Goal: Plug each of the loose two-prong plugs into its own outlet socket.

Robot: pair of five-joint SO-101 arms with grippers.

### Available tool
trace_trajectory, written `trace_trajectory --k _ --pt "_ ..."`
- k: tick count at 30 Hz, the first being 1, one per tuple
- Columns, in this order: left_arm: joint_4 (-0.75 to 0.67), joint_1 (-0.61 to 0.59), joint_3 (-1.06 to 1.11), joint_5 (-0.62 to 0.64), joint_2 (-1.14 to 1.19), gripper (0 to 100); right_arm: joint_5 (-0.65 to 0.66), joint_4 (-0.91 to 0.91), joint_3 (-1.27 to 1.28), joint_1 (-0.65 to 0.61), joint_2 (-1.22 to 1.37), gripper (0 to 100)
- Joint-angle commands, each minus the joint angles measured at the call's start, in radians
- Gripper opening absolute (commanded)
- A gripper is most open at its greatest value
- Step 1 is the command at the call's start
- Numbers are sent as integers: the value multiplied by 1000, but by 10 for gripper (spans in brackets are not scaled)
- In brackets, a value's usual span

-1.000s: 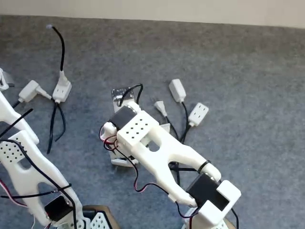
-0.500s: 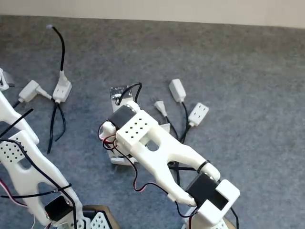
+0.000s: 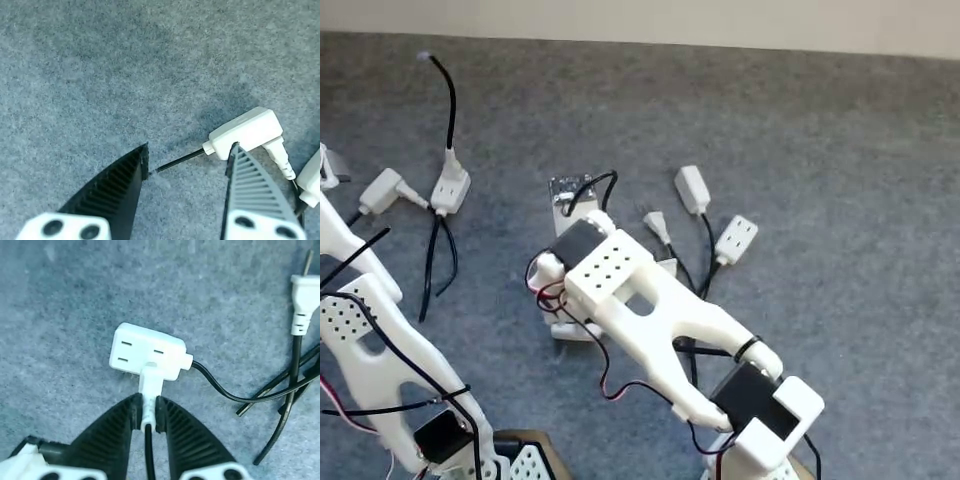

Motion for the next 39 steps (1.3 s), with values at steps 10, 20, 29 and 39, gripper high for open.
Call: trace_trajectory --k 10,20,29,39 --pt "6 -5 -45 -11 -19 264 -15 -15 -61 67 -19 4" --pt "6 -1 -45 -11 -19 264 -15 127 -292 28 -10 4" --pt "6 -7 -45 -11 -19 264 -12 39 -137 33 -10 4" --pt "6 -7 -45 -11 -18 264 -8 22 -88 35 -8 4"
